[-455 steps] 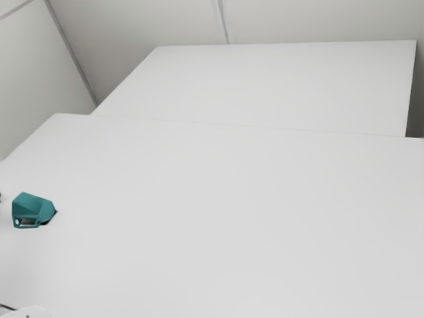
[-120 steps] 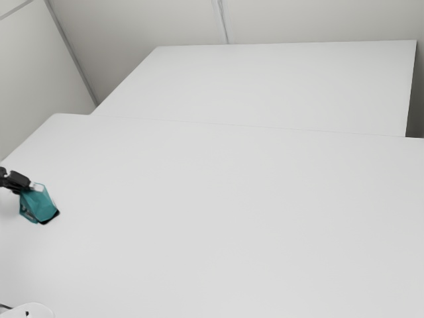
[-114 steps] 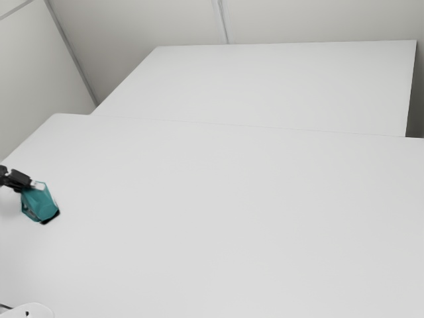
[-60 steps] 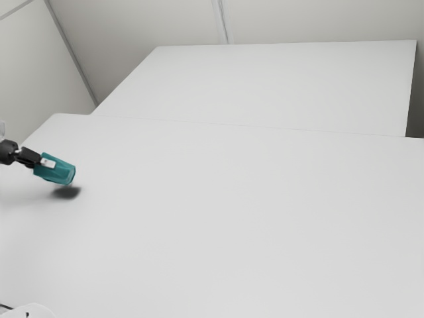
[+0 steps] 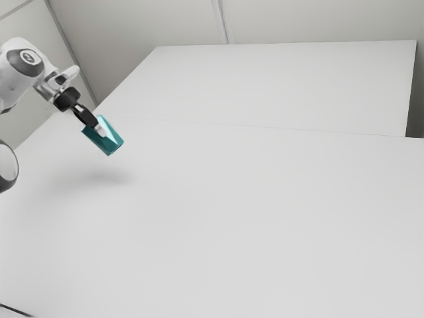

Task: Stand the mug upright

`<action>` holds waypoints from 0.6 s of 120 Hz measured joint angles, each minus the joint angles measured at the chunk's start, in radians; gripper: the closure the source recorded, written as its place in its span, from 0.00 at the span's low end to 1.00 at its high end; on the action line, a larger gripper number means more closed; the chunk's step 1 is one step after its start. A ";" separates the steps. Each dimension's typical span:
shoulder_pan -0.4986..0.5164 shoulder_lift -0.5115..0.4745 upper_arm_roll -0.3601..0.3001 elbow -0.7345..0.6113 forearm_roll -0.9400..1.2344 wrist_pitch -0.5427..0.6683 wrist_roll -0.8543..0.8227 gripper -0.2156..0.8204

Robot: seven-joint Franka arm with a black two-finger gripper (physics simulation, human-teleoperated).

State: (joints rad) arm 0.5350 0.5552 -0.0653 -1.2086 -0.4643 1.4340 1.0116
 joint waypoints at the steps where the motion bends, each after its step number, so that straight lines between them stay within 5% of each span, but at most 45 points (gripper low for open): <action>1: -0.007 -0.014 -0.005 -0.017 0.013 0.008 -0.003 0.97; 21: -0.130 -0.257 -0.044 -0.358 0.226 0.214 -0.065 0.97; 42: -0.235 -0.319 -0.061 -0.539 0.392 0.441 -0.139 0.97; 72: -0.234 -0.457 -0.119 -0.802 0.490 0.733 -0.231 0.97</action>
State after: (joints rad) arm 0.3008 0.0984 -0.1844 -2.0109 0.0256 2.1672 0.7803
